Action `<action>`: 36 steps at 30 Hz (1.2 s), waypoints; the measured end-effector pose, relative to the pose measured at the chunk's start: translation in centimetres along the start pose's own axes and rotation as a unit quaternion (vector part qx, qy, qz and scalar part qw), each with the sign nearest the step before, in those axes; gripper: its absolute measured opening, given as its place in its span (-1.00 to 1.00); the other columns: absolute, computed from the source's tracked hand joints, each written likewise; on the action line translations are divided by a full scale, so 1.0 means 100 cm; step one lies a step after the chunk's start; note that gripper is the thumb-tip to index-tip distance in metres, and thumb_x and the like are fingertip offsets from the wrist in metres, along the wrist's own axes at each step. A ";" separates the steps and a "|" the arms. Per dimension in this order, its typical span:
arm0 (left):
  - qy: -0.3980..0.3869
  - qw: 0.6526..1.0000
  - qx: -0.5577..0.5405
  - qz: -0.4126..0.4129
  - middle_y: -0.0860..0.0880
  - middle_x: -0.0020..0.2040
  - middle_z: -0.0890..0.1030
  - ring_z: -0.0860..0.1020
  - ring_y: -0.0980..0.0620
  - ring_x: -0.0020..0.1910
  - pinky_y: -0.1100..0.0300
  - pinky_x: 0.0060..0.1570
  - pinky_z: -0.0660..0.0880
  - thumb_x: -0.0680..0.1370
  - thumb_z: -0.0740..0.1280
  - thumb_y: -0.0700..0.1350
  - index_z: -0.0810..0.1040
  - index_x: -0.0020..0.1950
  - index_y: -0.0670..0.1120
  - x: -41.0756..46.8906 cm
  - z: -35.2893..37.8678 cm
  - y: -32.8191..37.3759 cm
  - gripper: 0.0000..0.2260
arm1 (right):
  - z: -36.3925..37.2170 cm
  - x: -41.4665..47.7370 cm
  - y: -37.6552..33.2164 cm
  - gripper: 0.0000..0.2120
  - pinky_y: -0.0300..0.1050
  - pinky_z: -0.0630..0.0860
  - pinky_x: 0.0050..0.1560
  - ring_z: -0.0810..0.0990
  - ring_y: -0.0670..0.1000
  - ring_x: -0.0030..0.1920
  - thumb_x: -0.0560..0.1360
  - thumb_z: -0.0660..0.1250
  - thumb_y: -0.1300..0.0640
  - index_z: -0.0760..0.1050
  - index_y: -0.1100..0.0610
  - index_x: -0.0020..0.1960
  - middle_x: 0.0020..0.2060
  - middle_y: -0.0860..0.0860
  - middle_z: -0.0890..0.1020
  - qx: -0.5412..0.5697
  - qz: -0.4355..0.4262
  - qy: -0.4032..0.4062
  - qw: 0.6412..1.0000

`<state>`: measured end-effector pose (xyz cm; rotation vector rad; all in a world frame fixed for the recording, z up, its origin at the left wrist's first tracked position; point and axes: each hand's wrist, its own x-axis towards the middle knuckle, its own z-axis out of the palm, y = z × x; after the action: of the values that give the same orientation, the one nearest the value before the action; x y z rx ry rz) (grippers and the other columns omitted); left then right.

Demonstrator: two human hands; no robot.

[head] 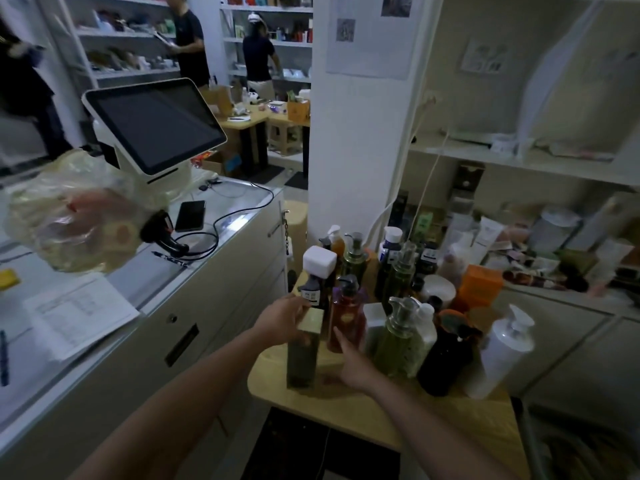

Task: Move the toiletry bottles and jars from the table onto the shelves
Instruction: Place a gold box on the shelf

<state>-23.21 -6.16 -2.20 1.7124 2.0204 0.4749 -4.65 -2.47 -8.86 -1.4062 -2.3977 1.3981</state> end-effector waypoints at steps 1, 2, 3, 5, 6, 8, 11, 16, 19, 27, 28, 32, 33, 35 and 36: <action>0.000 1.000 -0.030 0.003 0.04 0.14 0.45 0.43 0.06 0.09 0.20 0.01 0.39 0.32 0.55 -0.10 0.47 0.25 -0.03 0.000 -0.005 0.006 -0.47 | 0.000 0.000 0.001 -0.03 0.03 0.26 0.41 0.17 0.07 0.47 0.42 0.44 0.17 -0.19 -0.08 0.53 0.50 -0.02 0.12 0.024 0.000 -0.005 1.000; -0.003 0.997 -0.071 0.005 0.05 0.12 0.45 0.43 0.05 0.12 0.19 0.03 0.41 0.31 0.55 -0.11 0.49 0.24 -0.05 0.000 -0.011 0.011 -0.47 | -0.001 -0.001 0.003 0.00 0.05 0.25 0.41 0.19 0.06 0.46 0.37 0.48 0.15 -0.15 -0.07 0.53 0.47 -0.04 0.18 0.054 -0.009 -0.009 0.998; -0.007 0.993 -0.114 0.013 0.06 0.10 0.46 0.45 0.04 0.12 0.20 0.02 0.42 0.30 0.56 -0.12 0.51 0.22 -0.05 -0.001 -0.019 0.018 -0.49 | 0.000 -0.004 0.005 0.03 0.05 0.29 0.39 0.24 0.05 0.43 0.31 0.54 0.13 -0.09 -0.06 0.53 0.41 -0.05 0.26 0.090 -0.014 -0.011 0.996; -0.012 0.977 -0.210 0.028 0.04 0.09 0.52 0.49 0.01 0.11 0.19 -0.01 0.48 0.27 0.58 -0.07 0.55 0.19 -0.02 -0.003 -0.032 0.034 -0.49 | 0.001 -0.014 0.010 -0.01 -0.03 0.48 0.18 0.45 0.01 0.24 0.24 0.58 0.20 0.07 0.04 0.49 0.24 -0.03 0.42 0.170 -0.004 -0.009 0.985; -0.009 0.967 -0.251 0.032 0.02 0.11 0.53 0.50 -0.01 0.12 0.14 0.02 0.51 0.25 0.59 -0.03 0.56 0.19 0.02 -0.004 -0.036 0.042 -0.47 | 0.001 -0.019 0.014 -0.11 -0.10 0.54 0.02 0.54 -0.02 0.11 0.25 0.57 0.27 0.17 0.11 0.44 0.16 0.00 0.48 0.209 0.003 -0.001 0.978; 0.000 0.951 -0.306 0.043 0.02 0.15 0.52 0.49 0.03 0.13 0.17 0.04 0.49 0.28 0.58 -0.03 0.55 0.23 0.06 -0.009 -0.039 0.064 -0.47 | 0.002 -0.037 0.018 -0.35 -0.07 0.60 -0.08 0.62 0.00 -0.04 0.26 0.54 0.35 0.36 0.15 0.28 0.01 0.04 0.58 0.269 0.016 0.012 0.963; 0.002 0.927 -0.370 0.057 0.13 0.05 0.50 0.48 0.19 0.01 0.37 -0.14 0.42 0.36 0.52 -0.17 0.51 0.28 0.02 -0.019 -0.030 0.105 -0.50 | 0.002 -0.068 0.031 -0.42 0.15 0.54 0.13 0.64 0.04 0.00 0.12 0.64 0.16 0.52 0.04 0.09 -0.04 0.01 0.67 0.333 0.047 0.079 0.938; -0.046 0.894 -0.440 0.065 -0.02 0.05 0.61 0.58 0.10 0.00 0.27 -0.03 0.53 0.36 0.52 -0.21 0.54 0.24 -0.09 -0.035 0.019 0.168 -0.54 | 0.002 -0.144 0.066 -0.42 -0.12 0.54 0.08 0.58 0.01 0.10 0.21 0.61 0.17 0.49 0.10 0.18 0.08 0.00 0.61 0.334 0.079 0.186 0.921; -0.107 0.885 -0.444 0.094 0.02 0.04 0.63 0.59 0.16 -0.04 0.27 -0.02 0.53 0.35 0.53 -0.18 0.58 0.13 -0.03 -0.048 0.051 0.218 -0.63 | -0.002 -0.199 0.094 -0.32 -0.11 0.52 0.16 0.56 0.00 0.13 0.23 0.60 0.17 0.40 0.13 0.27 0.15 0.04 0.58 0.360 0.095 0.234 0.898; -0.283 0.839 -0.407 0.225 0.06 0.02 0.61 0.54 0.28 -0.10 0.48 -0.22 0.48 0.38 0.49 -0.25 0.55 0.13 -0.01 -0.119 0.142 0.367 -0.63 | -0.009 -0.365 0.150 -0.38 -0.41 0.49 -0.12 0.56 -0.24 -0.08 0.28 0.57 0.18 0.32 -0.01 0.21 0.04 -0.12 0.54 0.345 0.156 0.441 0.814; -0.302 0.830 -0.401 0.243 0.07 -0.01 0.60 0.54 0.27 -0.11 0.50 -0.24 0.47 0.38 0.49 -0.26 0.55 0.12 -0.01 -0.133 0.152 0.385 -0.63 | -0.007 -0.387 0.157 -0.37 -0.44 0.49 -0.18 0.58 -0.25 -0.14 0.29 0.56 0.23 0.32 0.07 0.24 0.05 -0.06 0.55 0.327 0.168 0.468 0.804; -0.379 0.783 -0.389 0.303 -0.03 0.09 0.60 0.60 0.04 0.02 0.28 -0.03 0.58 0.31 0.51 -0.34 0.58 0.17 -0.10 -0.191 0.198 0.447 -0.54 | 0.004 -0.469 0.183 -0.32 -0.33 0.49 -0.03 0.59 -0.10 0.01 0.21 0.61 0.19 0.33 0.03 0.20 0.04 -0.03 0.56 0.247 0.226 0.575 0.747; -0.390 0.772 -0.388 0.318 -0.06 0.10 0.60 0.60 0.01 0.03 0.24 0.03 0.57 0.30 0.51 -0.36 0.57 0.19 -0.13 -0.206 0.207 0.461 -0.52 | 0.006 -0.488 0.186 -0.30 -0.28 0.45 0.03 0.55 -0.08 0.08 0.21 0.61 0.16 0.34 0.03 0.23 0.05 -0.08 0.53 0.221 0.237 0.591 0.738; -0.403 0.756 -0.374 0.356 -0.07 0.10 0.59 0.59 0.02 0.03 0.24 0.07 0.55 0.30 0.52 -0.36 0.55 0.22 -0.16 -0.235 0.225 0.489 -0.49 | 0.010 -0.524 0.195 -0.32 -0.25 0.37 0.05 0.47 -0.11 0.07 0.22 0.60 0.17 0.38 0.10 0.25 0.03 -0.11 0.49 0.191 0.260 0.630 0.706; -0.412 0.745 -0.368 0.374 -0.06 0.11 0.59 0.59 0.03 0.05 0.25 0.08 0.55 0.30 0.52 -0.35 0.55 0.24 -0.15 -0.249 0.233 0.502 -0.48 | 0.011 -0.541 0.199 -0.35 -0.23 0.38 0.04 0.48 -0.10 0.05 0.21 0.60 0.18 0.41 0.11 0.23 0.02 -0.10 0.50 0.187 0.264 0.650 0.688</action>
<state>34.40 -22.67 7.58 1.6572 0.3600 0.5159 40.43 -37.90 -2.86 -1.9635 -0.7738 0.3985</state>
